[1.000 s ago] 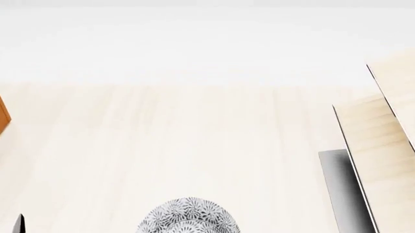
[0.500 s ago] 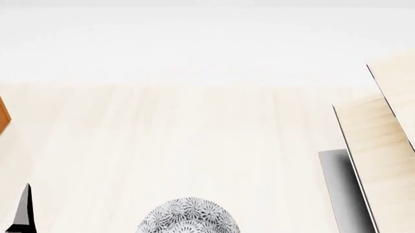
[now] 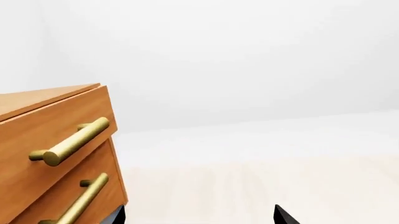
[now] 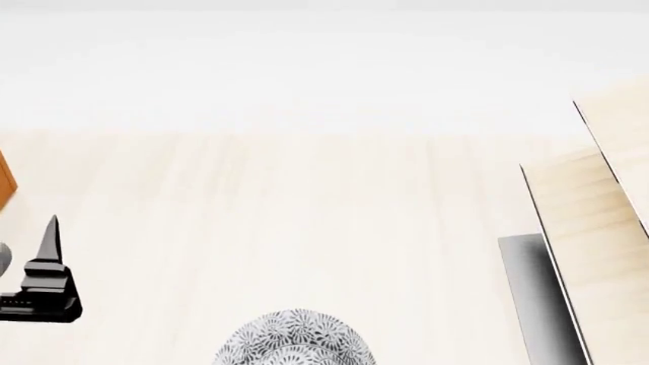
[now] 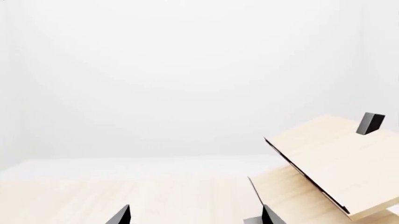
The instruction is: Close the top drawer of the cabinet and put the bowl on top of it.
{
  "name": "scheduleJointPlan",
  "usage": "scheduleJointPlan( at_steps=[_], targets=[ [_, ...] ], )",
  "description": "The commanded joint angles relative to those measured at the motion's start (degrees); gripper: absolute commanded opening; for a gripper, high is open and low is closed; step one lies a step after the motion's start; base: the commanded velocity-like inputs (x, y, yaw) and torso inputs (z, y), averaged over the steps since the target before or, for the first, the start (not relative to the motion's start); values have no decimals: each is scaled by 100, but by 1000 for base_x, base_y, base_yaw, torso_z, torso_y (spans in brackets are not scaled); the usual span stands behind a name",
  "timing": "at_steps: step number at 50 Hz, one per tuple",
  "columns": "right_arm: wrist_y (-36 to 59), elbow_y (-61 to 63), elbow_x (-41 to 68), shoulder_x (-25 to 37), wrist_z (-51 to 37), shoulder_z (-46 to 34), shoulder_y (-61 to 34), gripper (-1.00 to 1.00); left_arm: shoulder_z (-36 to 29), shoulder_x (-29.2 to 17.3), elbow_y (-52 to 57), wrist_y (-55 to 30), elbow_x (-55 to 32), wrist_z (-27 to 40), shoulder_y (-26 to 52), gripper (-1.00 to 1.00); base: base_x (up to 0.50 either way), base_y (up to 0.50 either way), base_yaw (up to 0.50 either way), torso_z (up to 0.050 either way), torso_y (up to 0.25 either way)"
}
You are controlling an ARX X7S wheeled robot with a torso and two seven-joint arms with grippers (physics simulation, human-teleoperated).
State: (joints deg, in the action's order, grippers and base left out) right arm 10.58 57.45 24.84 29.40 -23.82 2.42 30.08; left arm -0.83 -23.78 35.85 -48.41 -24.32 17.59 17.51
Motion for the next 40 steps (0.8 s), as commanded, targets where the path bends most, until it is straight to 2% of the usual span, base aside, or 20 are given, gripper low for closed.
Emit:
scheduleJointPlan(
  at_steps=[1, 14, 40],
  targets=[
    [-85, 14, -18, 50, -48, -10, 60, 100, 51, -58, -624, -368, -126, -60, 701, 100, 0, 0, 0, 0, 0],
    [-90, -33, -31, 88, -115, -60, 14, 100, 183, -83, -943, -228, -133, -109, 640, 100, 0, 0, 0, 0, 0],
    [-174, -17, -37, 204, -220, -105, 71, 100, 639, -236, -810, -419, -393, -73, 582, 100, 0, 0, 0, 0, 0]
  ],
)
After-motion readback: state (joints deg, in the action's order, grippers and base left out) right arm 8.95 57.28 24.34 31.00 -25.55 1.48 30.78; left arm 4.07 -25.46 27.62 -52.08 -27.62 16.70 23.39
